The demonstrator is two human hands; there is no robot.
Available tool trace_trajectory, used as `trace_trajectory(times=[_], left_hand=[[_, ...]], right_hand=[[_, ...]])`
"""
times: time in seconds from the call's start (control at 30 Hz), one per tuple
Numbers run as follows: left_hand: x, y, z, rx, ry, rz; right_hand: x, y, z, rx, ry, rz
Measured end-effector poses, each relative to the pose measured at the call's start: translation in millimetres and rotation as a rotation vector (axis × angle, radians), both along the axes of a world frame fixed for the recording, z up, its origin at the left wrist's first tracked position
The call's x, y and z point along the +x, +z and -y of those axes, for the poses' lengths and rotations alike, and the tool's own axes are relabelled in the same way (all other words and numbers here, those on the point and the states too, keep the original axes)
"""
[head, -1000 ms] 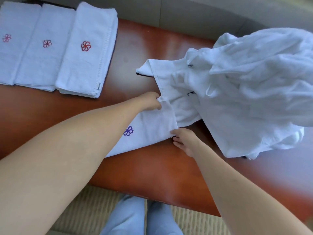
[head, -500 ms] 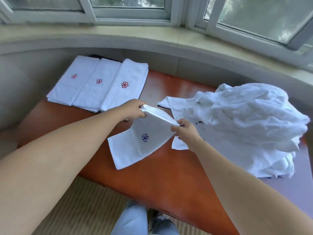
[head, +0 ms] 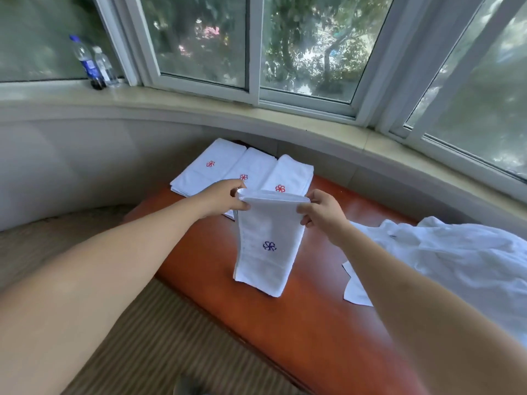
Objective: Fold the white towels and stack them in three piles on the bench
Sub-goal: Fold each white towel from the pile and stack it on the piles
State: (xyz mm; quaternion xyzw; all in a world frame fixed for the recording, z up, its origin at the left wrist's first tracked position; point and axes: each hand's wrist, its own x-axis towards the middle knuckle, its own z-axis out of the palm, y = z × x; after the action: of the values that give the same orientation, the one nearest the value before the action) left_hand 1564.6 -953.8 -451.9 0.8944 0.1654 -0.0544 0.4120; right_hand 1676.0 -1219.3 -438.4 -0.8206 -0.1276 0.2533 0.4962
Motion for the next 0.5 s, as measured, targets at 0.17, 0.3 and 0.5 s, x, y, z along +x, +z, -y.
trace_trajectory(times=[0.17,0.3,0.5], left_hand=[[-33.4,10.4,-67.5,-0.023,-0.009,0.022],[-53.0,15.9,-115.9,-0.033,-0.010,0.055],[-66.8,19.7,-167.5,-0.087,0.055,0.159]], right_hand=[[-27.6,16.1,-67.0,-0.014,-0.017,0.048],[-48.9,19.5,-114.5,-0.015,-0.021,0.059],[-70.3,24.0,-164.9,-0.009,-0.007,0.109]])
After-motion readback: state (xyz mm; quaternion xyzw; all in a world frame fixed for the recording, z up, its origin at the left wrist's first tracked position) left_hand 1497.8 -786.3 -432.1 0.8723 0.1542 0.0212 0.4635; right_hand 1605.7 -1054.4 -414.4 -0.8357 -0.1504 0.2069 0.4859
